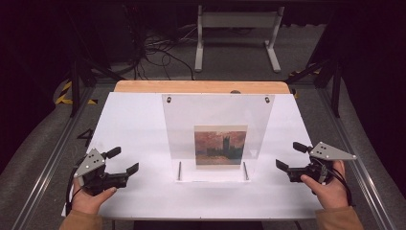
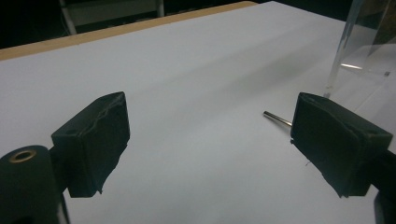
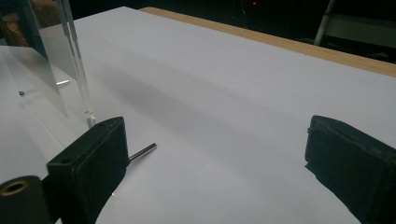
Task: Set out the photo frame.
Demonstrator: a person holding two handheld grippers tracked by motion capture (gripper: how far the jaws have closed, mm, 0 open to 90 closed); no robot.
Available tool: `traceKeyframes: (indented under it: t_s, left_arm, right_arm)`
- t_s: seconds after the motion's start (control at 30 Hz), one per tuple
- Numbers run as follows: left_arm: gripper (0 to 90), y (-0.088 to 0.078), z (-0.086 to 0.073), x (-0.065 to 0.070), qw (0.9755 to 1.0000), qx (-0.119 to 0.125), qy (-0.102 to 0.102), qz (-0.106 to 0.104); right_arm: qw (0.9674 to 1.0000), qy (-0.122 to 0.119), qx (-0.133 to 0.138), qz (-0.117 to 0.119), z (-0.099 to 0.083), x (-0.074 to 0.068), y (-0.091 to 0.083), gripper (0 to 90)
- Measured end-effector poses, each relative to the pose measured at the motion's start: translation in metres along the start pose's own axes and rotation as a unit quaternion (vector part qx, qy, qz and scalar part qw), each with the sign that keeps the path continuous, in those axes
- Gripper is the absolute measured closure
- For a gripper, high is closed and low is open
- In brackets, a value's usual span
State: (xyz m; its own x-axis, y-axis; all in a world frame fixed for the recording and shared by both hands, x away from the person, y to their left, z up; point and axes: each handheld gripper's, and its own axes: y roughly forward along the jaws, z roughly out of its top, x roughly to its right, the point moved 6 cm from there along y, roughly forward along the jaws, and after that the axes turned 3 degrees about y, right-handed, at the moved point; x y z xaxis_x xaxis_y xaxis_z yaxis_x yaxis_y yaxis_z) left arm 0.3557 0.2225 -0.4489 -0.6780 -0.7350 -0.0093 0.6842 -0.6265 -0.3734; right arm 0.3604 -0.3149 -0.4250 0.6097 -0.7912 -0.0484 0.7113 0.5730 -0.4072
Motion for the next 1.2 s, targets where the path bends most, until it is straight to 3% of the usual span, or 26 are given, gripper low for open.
traceKeyframes:
  t_s: [0.37,0.57,0.67,0.9,1.03,1.2]
  left_arm:
    - [12.3,0.008,-0.027,-0.005,1.0,-0.005,0.001,0.008]
    - [12.4,0.015,-0.038,-0.004,0.9995,-0.03,0.002,0.009]
    - [12.2,0.018,-0.042,-0.004,0.9988,-0.048,0.006,0.012]
    - [11.9,0.019,-0.043,-0.007,0.9985,-0.051,-0.013,0.014]
    - [11.9,0.019,-0.043,-0.006,0.9984,-0.054,-0.012,0.016]
    - [12.4,0.02,-0.043,-0.006,0.9972,-0.07,-0.005,0.028]
  right_arm:
    - [0.9999,0.012,-0.005,-0.001,-0.029,0.009,0.008,5.7]
    - [0.9994,0.029,-0.015,-0.013,-0.045,0.017,0.014,5.5]
    - [0.9988,0.032,-0.036,-0.009,-0.053,0.017,0.016,6.3]
    - [0.9986,0.029,-0.041,-0.013,-0.053,0.016,0.017,6.5]
    - [0.9986,0.023,-0.046,-0.014,-0.054,0.015,0.018,6.4]
    - [0.9986,0.036,-0.036,-0.013,-0.052,0.018,0.016,6.4]
